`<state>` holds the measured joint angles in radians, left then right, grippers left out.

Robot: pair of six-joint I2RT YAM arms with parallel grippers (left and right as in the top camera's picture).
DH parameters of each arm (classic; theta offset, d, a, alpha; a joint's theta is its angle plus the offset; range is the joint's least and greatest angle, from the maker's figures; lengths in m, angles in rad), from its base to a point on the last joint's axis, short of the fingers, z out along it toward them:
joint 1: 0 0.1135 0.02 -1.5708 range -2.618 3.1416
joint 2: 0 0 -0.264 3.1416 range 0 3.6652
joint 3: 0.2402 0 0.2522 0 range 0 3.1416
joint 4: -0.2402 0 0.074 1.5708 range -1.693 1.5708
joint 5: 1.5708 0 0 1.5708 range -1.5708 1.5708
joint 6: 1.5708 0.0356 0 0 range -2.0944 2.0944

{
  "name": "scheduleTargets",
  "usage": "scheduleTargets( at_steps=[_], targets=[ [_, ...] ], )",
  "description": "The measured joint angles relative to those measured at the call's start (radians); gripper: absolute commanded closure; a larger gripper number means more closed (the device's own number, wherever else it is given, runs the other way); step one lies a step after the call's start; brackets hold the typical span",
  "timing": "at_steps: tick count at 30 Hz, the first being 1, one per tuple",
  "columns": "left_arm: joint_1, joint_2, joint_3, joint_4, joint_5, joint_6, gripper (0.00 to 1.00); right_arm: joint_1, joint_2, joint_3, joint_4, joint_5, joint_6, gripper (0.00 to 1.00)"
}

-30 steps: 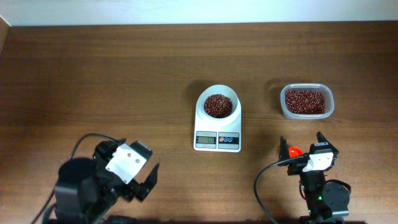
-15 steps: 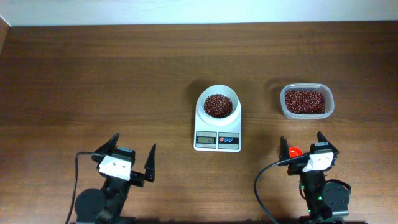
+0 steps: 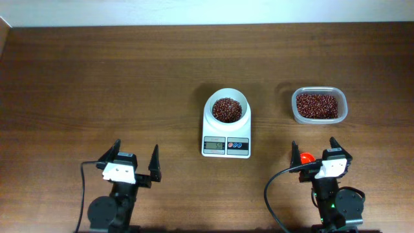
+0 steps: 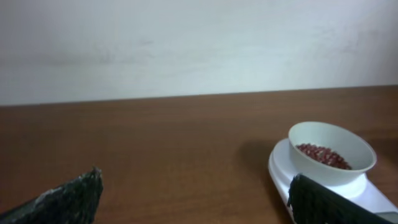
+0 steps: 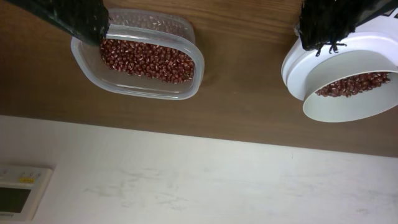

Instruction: Scoop and weigh 50g on scale

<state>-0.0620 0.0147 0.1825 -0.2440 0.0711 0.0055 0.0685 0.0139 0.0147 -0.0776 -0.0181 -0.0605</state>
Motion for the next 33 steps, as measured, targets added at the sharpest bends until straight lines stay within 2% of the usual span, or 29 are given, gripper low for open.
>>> scheduleTargets(
  at_steps=[5,15,19,33],
  targets=[
    [0.000,0.000,-0.095,0.085,-0.002,0.000,0.01,0.000,0.000,0.000,0.000,0.000,0.000,0.01],
    [0.000,0.000,-0.134,0.092,-0.050,0.000,0.01,0.000,0.000,0.000,0.000,0.000,0.000,0.01],
    [0.000,0.000,-0.154,0.162,-0.048,0.000,0.01,0.000,0.000,0.000,0.000,0.000,0.000,0.01],
    [0.025,0.000,-0.166,0.163,-0.045,0.028,0.01,0.000,0.000,0.000,0.000,0.000,0.000,0.01]
  ],
)
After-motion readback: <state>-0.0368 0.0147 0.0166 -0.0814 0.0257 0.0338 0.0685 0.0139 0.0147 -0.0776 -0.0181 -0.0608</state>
